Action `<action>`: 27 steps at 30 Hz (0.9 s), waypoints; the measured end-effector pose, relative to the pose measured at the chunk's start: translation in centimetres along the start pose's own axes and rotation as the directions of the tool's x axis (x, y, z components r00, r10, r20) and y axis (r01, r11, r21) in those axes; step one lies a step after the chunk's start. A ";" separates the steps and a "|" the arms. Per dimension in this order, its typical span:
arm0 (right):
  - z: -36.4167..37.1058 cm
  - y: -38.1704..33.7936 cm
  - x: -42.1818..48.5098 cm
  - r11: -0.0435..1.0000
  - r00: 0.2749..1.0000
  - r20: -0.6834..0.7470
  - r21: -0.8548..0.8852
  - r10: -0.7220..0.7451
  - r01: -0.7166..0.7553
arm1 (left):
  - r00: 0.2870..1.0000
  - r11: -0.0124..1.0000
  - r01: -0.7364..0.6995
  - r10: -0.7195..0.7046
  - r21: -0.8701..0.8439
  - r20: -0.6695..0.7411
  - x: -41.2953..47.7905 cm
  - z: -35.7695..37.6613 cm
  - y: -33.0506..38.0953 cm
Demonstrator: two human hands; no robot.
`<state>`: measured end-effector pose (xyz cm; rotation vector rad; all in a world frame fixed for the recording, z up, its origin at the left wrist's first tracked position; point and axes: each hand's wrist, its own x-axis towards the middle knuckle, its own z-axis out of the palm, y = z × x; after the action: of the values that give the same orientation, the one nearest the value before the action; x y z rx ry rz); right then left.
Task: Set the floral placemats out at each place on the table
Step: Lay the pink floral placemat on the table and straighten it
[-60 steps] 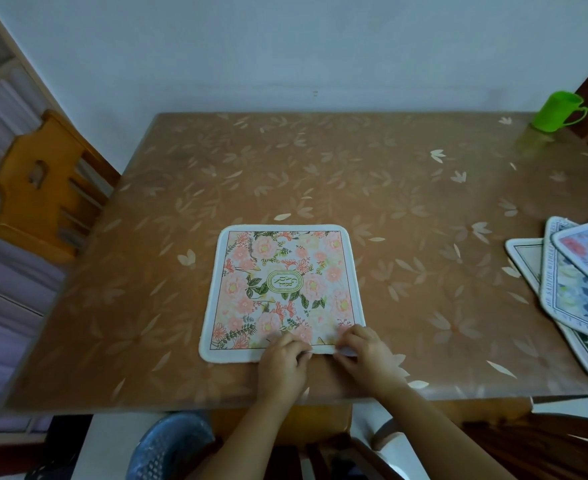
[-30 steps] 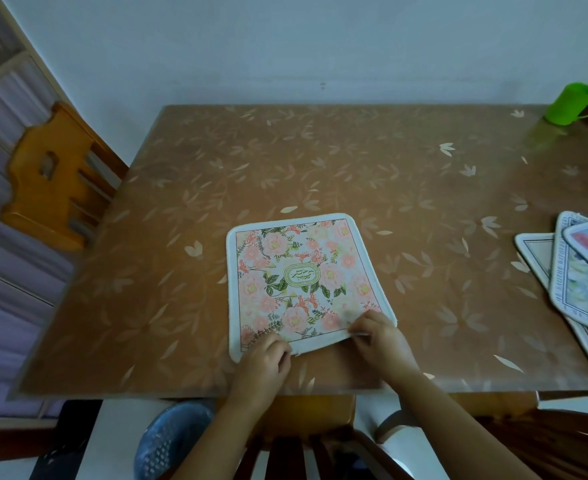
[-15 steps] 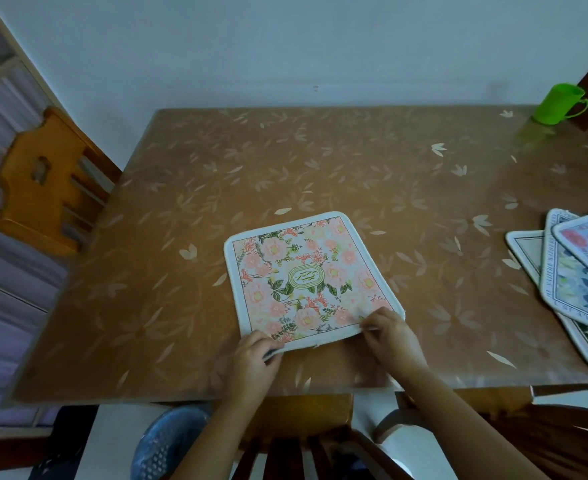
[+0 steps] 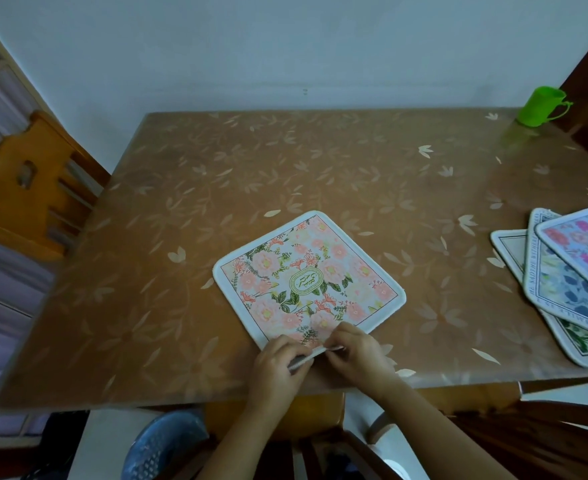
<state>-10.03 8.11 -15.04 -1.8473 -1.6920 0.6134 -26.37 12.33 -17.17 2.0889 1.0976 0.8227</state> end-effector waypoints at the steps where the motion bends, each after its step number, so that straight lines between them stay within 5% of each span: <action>1: -0.4 0.4 -0.1 1.000 1.000 -0.002 -0.003 0.017 -0.017 | 1.000 1.000 -0.014 0.014 0.007 0.010 0.0 -0.1 -0.1; 9: -3.8 2.4 -1.1 0.997 0.997 -0.012 -0.011 0.076 -0.076 | 0.999 0.999 -0.030 0.029 0.033 0.033 0.5 0.2 -0.5; 16: -2.5 0.6 -2.1 0.988 0.993 0.085 -0.120 -0.083 0.092 | 0.995 1.000 0.015 -0.015 -0.002 0.102 1.0 2.5 1.5; 27: -4.0 2.7 -3.9 0.991 0.993 -0.014 -0.053 0.118 -0.119 | 0.976 0.996 0.092 -0.089 -0.003 0.199 1.7 3.3 0.4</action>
<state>-5.74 3.74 -14.06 -1.9972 -1.6150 0.6092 -22.89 12.82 -18.45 2.0442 1.0671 0.5617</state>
